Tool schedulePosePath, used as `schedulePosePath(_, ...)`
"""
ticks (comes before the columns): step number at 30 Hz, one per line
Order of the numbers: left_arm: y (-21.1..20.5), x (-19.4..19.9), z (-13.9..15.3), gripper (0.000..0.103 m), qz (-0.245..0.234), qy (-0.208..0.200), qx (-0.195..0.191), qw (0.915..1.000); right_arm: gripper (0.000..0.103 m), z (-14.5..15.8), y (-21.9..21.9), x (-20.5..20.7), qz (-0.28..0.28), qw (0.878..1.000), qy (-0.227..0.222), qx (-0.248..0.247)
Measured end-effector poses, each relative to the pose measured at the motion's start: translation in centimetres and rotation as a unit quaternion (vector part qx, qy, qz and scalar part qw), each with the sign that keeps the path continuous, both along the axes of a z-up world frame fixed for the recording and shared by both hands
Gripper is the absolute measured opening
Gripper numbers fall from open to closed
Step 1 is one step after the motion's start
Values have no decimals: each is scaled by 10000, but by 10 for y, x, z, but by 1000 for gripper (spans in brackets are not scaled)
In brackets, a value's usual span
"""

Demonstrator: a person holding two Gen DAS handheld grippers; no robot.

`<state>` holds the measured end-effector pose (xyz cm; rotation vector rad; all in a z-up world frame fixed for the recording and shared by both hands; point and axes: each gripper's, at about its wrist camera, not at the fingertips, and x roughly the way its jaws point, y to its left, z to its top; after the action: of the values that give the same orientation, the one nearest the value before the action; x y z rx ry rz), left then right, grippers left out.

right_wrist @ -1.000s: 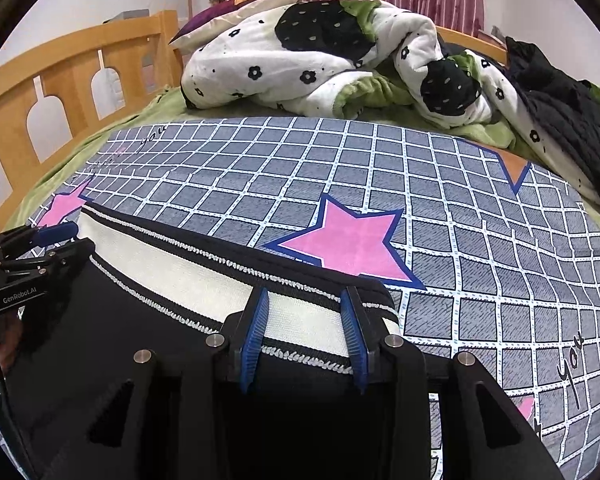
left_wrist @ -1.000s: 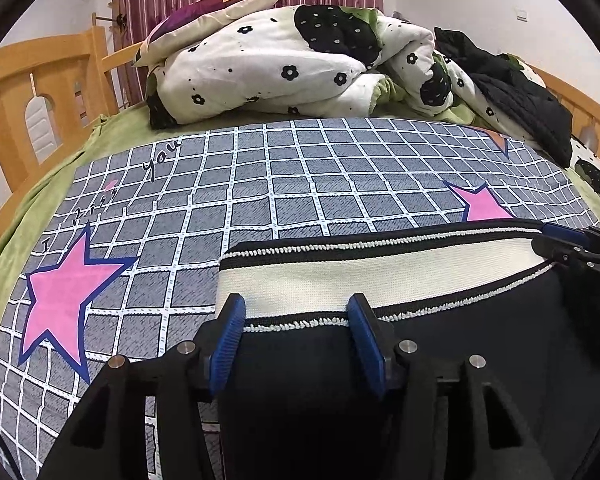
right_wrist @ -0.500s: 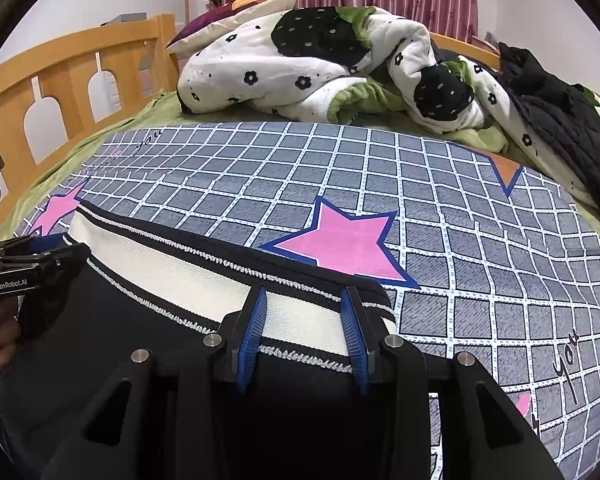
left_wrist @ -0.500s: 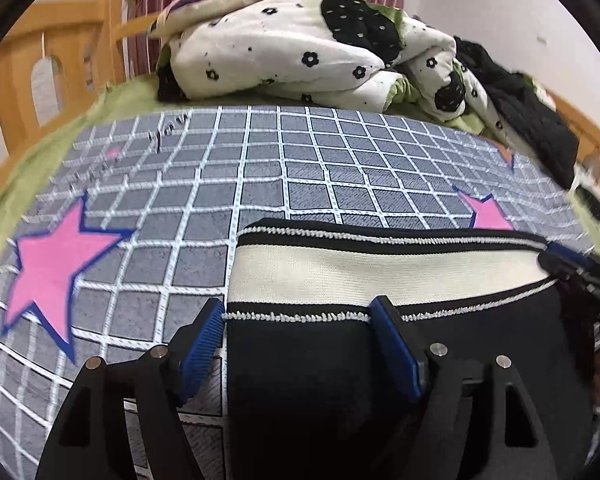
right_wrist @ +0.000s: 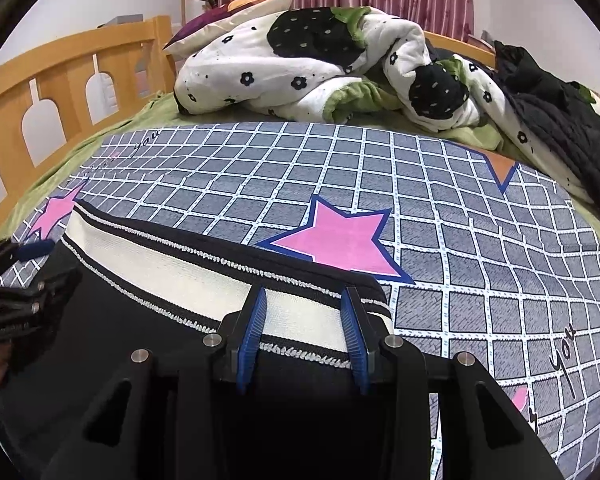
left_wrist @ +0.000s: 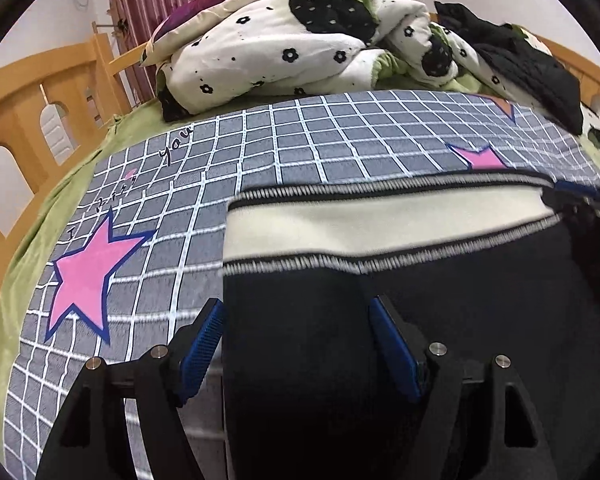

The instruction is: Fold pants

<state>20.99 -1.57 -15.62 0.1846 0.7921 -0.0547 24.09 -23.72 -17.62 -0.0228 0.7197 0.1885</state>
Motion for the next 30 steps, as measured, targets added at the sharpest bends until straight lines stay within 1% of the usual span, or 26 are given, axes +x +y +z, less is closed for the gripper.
schedulePosePath(4,0,-15,-1,74,9,80,45,10000,37,3,2,-7,-33,9999,63,-115)
schedulePosePath(8,-8,-37,-6,74,-83,7,362,9993,37,6,-1,-25,-72,9998,90,-136)
schedulePosePath(10,-10,-48,-6,73,-154,-15,456,9988,37,6,0,-37,5,9994,102,-345)
schedulePosePath(11,-9,-52,-5,73,-171,25,421,9990,37,4,2,-46,79,9986,122,-507)
schedulePosePath(13,-5,-57,-5,73,-167,87,287,9994,37,3,1,-59,177,9979,117,-608)
schedulePosePath(15,-3,-67,-5,73,-136,87,203,9997,37,4,-1,-72,217,9980,151,-573)
schedulePosePath(17,-3,-74,-5,73,-109,103,180,9997,37,4,-6,-85,130,9986,228,-455)
schedulePosePath(19,-1,-85,-3,73,-54,128,65,9999,37,4,-9,-96,53,9990,241,-362)
schedulePosePath(21,2,-95,-2,72,-10,181,-129,9998,37,3,-13,-110,-52,9994,276,-225)
schedulePosePath(22,5,-100,0,70,4,221,-284,9994,37,2,-15,-117,-86,9994,310,-154)
schedulePosePath(24,12,-114,1,70,35,310,-642,9974,37,0,-15,-129,-117,9993,328,-165)
schedulePosePath(25,13,-119,1,70,32,317,-683,9972,37,-1,-14,-136,-116,9991,343,-200)
schedulePosePath(26,14,-127,2,70,-6,294,-695,9971,37,-4,-13,-142,-102,9989,383,-236)
schedulePosePath(28,9,-143,3,69,-147,252,-536,9981,37,-7,-12,-155,-97,9987,410,-278)
schedulePosePath(30,-2,-161,9,67,-409,-23,-320,9986,37,-5,-14,-168,-119,9991,396,-125)
